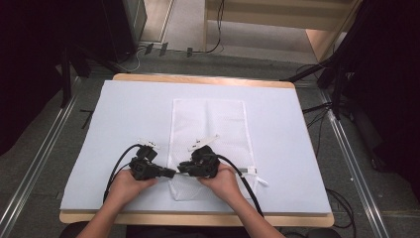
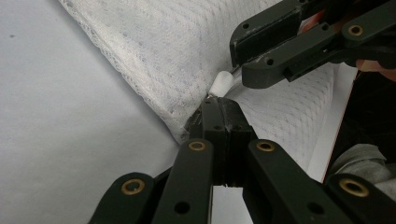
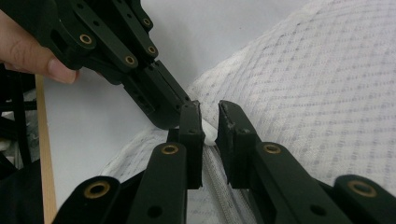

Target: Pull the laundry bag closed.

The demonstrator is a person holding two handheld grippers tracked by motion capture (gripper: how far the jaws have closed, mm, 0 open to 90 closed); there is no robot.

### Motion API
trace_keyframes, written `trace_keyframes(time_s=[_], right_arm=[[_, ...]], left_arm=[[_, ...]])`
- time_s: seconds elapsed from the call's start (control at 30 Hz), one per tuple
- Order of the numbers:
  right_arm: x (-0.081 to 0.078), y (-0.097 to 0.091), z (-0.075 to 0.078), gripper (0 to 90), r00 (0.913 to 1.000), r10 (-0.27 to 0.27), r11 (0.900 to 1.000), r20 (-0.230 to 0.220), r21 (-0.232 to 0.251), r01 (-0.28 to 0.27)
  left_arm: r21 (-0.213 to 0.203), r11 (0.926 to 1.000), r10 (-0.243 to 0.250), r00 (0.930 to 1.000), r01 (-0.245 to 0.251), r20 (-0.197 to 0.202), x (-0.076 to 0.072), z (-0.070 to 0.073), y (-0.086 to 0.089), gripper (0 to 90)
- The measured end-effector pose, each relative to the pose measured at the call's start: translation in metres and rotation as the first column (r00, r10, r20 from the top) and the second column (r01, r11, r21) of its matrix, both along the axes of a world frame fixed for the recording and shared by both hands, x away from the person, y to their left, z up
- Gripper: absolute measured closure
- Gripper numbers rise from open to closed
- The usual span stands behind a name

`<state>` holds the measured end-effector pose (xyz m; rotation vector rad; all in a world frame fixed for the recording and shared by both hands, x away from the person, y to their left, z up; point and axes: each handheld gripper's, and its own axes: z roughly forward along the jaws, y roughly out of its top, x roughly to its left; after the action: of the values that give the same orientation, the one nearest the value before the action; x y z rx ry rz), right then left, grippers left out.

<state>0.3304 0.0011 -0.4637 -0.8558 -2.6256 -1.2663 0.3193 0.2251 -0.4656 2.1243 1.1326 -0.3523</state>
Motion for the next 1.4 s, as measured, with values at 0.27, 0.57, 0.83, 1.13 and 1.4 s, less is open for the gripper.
trace_keyframes(time_s=[0.27,0.57,0.83,1.13,1.4], right_arm=[[0.004,0.004,-0.01,75.7,0.996,0.027,0.9996,-0.085,0.003,-0.027],[0.004,0.002,-0.011,82.7,0.9936,0.068,0.9977,-0.09,0.015,-0.067],[0.0,0.005,-0.012,77.3,0.9952,0.097,0.9952,-0.012,0.002,-0.097],[-0.012,0.013,-0.009,83.3,0.9771,0.143,0.9879,0.158,-0.083,-0.131],[-0.011,0.011,-0.008,83.7,0.9706,0.168,0.9836,0.172,-0.094,-0.154]], left_arm=[[-0.006,1.0,-0.001,0.9999,0.001,-0.012,0.001,-0.001,0.002,90.0],[-0.013,0.9999,0.011,0.9997,-0.011,-0.024,0.001,0.001,0.007,90.0],[-0.009,0.9997,0.021,0.9996,-0.021,-0.02,0.003,0.002,0.012,90.0],[-0.007,0.9977,0.068,0.9974,-0.068,0.024,0.008,0.004,0.006,90.0],[0.02,0.9983,0.054,0.9975,-0.055,0.045,0.007,0.002,0.004,90.0]])
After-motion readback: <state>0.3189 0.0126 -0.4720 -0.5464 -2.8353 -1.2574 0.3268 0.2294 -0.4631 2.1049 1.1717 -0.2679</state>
